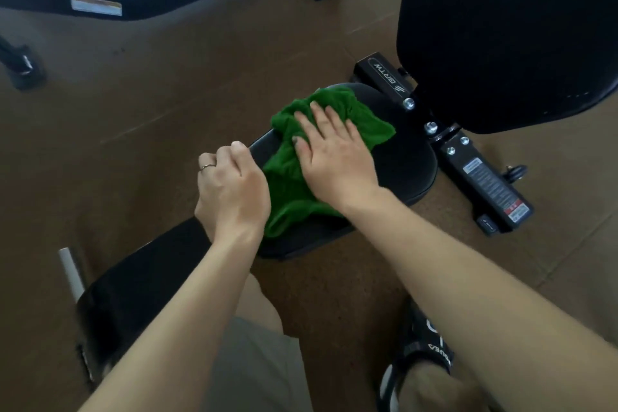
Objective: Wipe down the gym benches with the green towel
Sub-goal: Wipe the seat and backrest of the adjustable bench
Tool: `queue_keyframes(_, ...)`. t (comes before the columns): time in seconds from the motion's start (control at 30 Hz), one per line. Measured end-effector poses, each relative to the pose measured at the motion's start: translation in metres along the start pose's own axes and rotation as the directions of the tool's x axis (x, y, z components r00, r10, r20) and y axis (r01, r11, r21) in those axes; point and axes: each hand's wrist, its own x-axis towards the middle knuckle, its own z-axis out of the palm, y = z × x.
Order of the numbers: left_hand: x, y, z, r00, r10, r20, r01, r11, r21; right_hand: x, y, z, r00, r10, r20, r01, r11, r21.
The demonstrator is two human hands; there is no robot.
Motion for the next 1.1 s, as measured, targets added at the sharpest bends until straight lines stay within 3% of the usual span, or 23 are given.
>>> queue_keyframes(0.2, -0.003, 0.004, 0.009, 0.996, 0.063, -0.062, -0.049, 0.977, 0.205, 0.047, 0.040, -0.015, 0.988, 0.149, -0.025, -0.149, 0.989, 0.002)
queue_keyframes(0.4, -0.007, 0.006, 0.008, 0.995, 0.088, -0.051, -0.073, 0.965, 0.250, -0.055, 0.014, 0.008, 0.934, 0.293, -0.203, -0.281, 0.956, 0.085)
queue_keyframes(0.53, -0.005, 0.006, 0.006, 0.994, 0.100, -0.043, -0.085, 0.962, 0.259, -0.104, -0.023, 0.023, 0.958, 0.228, -0.176, -0.216, 0.973, 0.087)
queue_keyframes(0.63, -0.003, 0.003, 0.006, 0.993, 0.106, -0.044, -0.091, 0.963, 0.254, -0.092, 0.007, 0.012, 0.983, 0.129, -0.132, -0.123, 0.991, 0.049)
queue_keyframes(0.77, -0.004, 0.003, 0.007, 0.993, 0.109, -0.049, -0.095, 0.968, 0.234, -0.061, 0.085, -0.011, 0.913, 0.383, -0.137, -0.371, 0.923, 0.104)
queue_keyframes(0.87, -0.003, 0.002, 0.008, 0.991, 0.121, -0.061, -0.106, 0.971, 0.214, -0.056, 0.081, -0.006, 0.868, 0.468, -0.167, -0.443, 0.881, 0.167)
queue_keyframes(1.0, 0.000, 0.004, 0.001, 0.999, 0.052, 0.004, -0.052, 0.994, 0.096, -0.080, 0.034, 0.007, 0.868, 0.451, -0.210, -0.434, 0.893, 0.122)
queue_keyframes(1.07, 0.008, 0.004, -0.010, 0.981, -0.133, 0.141, 0.155, 0.976, -0.156, -0.086, 0.008, 0.013, 0.904, 0.385, -0.183, -0.375, 0.923, 0.090)
queue_keyframes(1.1, 0.013, 0.005, -0.018, 0.940, -0.227, 0.255, 0.306, 0.889, -0.340, -0.079, -0.004, 0.014, 0.921, 0.353, -0.164, -0.344, 0.936, 0.082)
